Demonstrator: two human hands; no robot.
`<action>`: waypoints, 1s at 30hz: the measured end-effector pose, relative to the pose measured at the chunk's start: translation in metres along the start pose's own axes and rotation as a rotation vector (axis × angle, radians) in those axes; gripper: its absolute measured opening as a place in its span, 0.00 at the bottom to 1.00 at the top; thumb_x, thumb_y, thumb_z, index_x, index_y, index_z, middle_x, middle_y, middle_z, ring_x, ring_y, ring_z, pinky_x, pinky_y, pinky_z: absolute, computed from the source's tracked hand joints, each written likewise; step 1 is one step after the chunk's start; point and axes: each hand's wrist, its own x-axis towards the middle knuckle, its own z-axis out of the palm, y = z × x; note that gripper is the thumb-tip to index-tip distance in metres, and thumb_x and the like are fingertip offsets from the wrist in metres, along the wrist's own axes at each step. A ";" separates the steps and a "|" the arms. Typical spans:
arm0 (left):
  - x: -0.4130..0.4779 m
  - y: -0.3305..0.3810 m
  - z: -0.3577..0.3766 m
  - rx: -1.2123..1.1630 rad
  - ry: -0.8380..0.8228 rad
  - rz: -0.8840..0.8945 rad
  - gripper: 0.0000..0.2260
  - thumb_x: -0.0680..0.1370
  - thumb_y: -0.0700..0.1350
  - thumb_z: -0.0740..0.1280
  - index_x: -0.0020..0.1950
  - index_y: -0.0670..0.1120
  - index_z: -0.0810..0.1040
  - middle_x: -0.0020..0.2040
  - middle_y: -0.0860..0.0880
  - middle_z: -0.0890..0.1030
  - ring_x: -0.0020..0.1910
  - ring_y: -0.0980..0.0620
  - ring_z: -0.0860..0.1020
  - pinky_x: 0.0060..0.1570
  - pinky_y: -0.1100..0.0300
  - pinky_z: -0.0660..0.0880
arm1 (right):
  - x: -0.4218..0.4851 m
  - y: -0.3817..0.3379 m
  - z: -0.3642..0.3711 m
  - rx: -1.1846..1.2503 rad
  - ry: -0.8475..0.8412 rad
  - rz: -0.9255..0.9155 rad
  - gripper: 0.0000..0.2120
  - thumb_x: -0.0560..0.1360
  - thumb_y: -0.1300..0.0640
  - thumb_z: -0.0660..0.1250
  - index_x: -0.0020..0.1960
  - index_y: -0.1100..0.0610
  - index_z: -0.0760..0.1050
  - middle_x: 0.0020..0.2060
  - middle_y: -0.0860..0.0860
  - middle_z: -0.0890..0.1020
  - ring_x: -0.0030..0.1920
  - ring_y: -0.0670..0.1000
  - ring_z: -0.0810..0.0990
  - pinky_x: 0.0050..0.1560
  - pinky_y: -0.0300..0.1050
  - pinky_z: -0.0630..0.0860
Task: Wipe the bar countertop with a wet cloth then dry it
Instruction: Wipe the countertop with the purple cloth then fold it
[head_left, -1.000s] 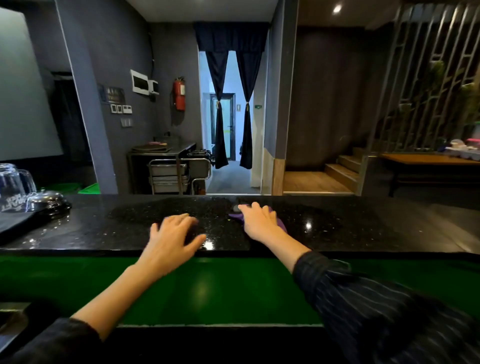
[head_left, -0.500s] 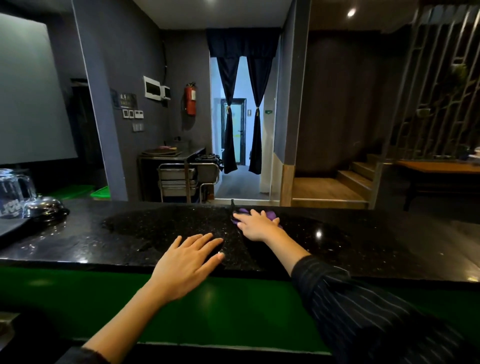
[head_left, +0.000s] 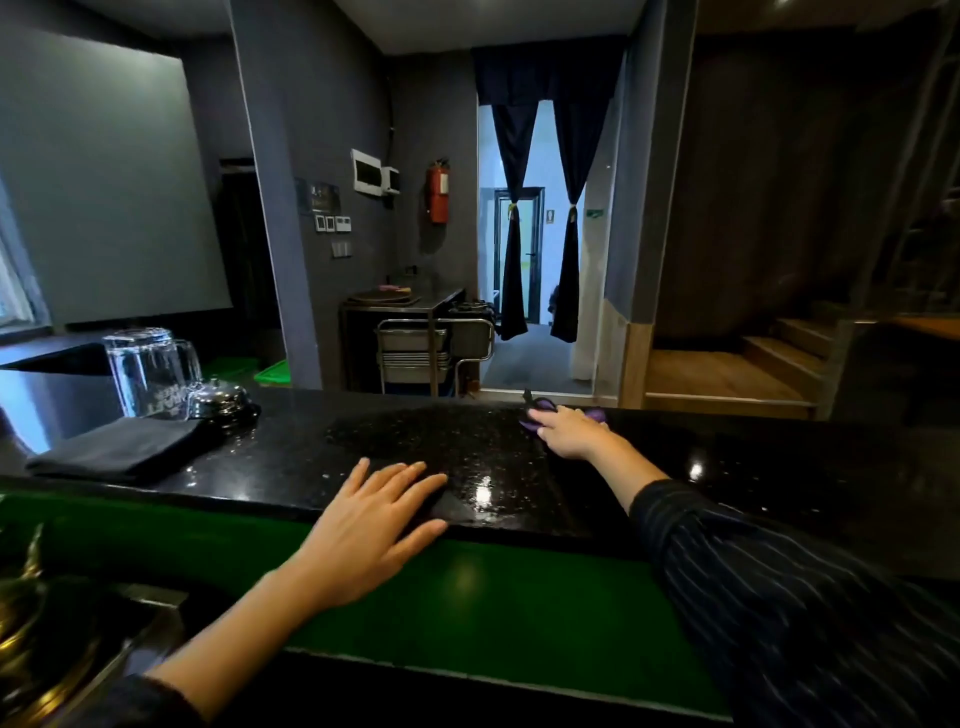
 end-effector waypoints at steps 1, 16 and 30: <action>-0.001 0.001 0.003 0.010 0.013 -0.006 0.36 0.72 0.71 0.33 0.75 0.59 0.56 0.76 0.53 0.60 0.76 0.53 0.57 0.73 0.51 0.47 | 0.003 -0.011 0.000 -0.009 -0.010 0.006 0.22 0.83 0.50 0.48 0.77 0.40 0.55 0.78 0.53 0.56 0.77 0.60 0.55 0.74 0.64 0.51; -0.025 -0.077 -0.003 -0.036 -0.042 -0.004 0.36 0.69 0.73 0.35 0.75 0.64 0.50 0.77 0.59 0.55 0.76 0.59 0.51 0.74 0.55 0.47 | 0.015 -0.085 0.004 0.203 -0.111 -0.249 0.21 0.82 0.60 0.56 0.74 0.48 0.66 0.76 0.47 0.63 0.73 0.52 0.65 0.71 0.44 0.59; -0.022 -0.078 -0.002 -0.052 -0.063 0.001 0.38 0.66 0.70 0.33 0.75 0.62 0.51 0.77 0.57 0.55 0.76 0.55 0.52 0.73 0.56 0.50 | 0.014 -0.163 0.010 0.323 -0.418 -0.587 0.20 0.80 0.64 0.60 0.70 0.51 0.72 0.74 0.44 0.66 0.71 0.40 0.61 0.71 0.38 0.55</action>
